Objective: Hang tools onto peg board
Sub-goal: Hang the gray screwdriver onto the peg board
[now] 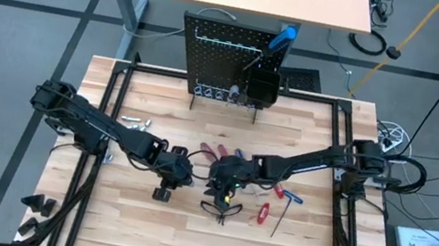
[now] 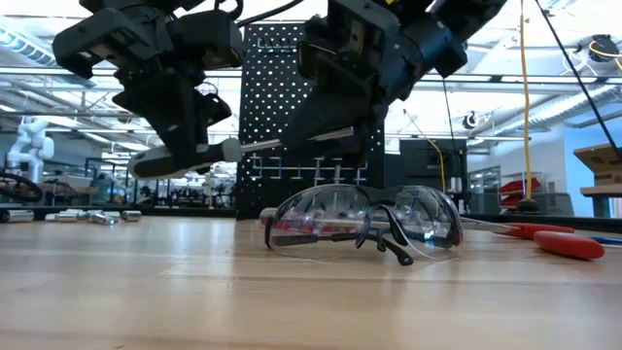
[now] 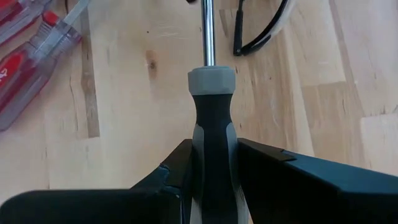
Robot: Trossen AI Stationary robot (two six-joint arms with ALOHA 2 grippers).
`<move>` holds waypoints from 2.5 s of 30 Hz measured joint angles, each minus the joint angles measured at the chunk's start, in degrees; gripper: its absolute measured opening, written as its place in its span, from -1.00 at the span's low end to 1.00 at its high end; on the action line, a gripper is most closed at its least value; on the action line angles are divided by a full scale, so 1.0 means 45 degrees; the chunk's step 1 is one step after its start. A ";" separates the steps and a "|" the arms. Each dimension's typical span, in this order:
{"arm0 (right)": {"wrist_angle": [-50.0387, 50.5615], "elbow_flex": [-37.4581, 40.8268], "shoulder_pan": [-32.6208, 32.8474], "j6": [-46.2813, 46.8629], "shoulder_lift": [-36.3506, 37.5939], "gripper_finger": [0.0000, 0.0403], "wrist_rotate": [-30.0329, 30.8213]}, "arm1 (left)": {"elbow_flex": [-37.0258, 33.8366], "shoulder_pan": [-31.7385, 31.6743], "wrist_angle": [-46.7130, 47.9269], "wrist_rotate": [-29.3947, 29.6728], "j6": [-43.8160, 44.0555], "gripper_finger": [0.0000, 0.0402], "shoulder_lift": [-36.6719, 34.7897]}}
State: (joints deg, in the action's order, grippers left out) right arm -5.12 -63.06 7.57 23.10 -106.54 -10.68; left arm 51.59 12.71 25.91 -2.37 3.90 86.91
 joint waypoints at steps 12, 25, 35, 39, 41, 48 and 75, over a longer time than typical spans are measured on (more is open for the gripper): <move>0.1771 -0.0706 0.0369 -0.1825 -0.0091 -0.97 0.1726 | 0.0005 0.0024 -0.0125 0.0010 -0.0167 -0.10 0.0000; 0.4287 -0.0240 0.0767 -0.2716 0.1389 -0.97 0.4008 | -0.1537 0.0011 -0.0498 0.4004 -0.0979 0.08 -0.4168; -0.3611 0.4564 0.0176 -0.2962 0.4783 -0.97 0.3149 | -0.6361 0.0013 -1.2471 0.2863 -0.2942 0.09 -0.8069; -0.9163 0.6292 0.0188 -0.2950 0.5180 -0.97 0.1781 | -0.8078 -0.0075 -1.7903 0.2187 -0.3516 0.09 -0.7772; -1.1360 0.6660 0.0225 -0.2775 0.5046 -0.97 0.1649 | -0.8528 -0.0224 -1.9258 0.1492 -0.3358 0.09 -0.7314; -1.2922 0.5476 0.0203 -0.2598 0.4041 -0.97 0.1723 | -0.7402 -0.0814 -2.0757 0.0518 -0.2608 0.09 -0.4574; -1.1782 0.3743 0.0108 -0.2983 0.2468 -0.97 0.2649 | -0.4901 -0.0986 -2.0502 -0.0986 -0.3137 -0.47 -0.2569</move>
State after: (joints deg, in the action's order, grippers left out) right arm -58.14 -46.22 8.06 9.68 -95.44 1.24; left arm 29.54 8.27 -66.35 -6.81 -10.21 75.35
